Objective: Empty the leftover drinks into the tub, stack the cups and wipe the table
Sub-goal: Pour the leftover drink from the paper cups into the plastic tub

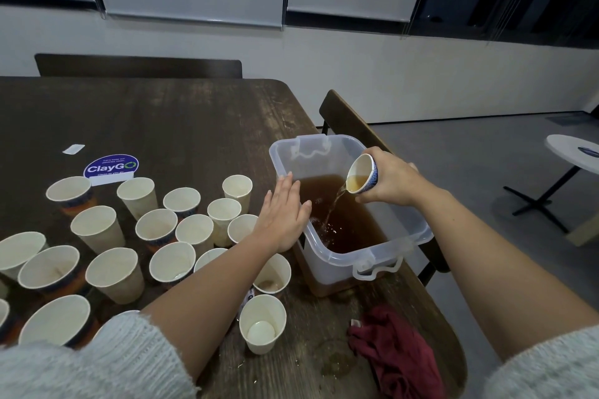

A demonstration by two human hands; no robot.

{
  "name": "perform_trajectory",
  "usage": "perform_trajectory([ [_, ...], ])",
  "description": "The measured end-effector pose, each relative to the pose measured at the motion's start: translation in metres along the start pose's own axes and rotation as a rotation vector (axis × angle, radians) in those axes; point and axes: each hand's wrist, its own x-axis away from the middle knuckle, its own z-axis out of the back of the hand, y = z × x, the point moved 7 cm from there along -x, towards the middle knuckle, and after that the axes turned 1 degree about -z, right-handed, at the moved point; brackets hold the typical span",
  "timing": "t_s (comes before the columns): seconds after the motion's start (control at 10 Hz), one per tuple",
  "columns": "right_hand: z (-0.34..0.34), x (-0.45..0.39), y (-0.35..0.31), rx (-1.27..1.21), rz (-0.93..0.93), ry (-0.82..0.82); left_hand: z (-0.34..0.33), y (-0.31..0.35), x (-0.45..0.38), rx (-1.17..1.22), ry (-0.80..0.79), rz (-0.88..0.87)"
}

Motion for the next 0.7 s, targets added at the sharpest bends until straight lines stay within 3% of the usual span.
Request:
perform_trajectory([
  [0.7,-0.0009,-0.0030,-0.0041,0.119,0.029,-0.016,-0.0003,-0.0008,-0.0002,-0.003,0.002,-0.003],
])
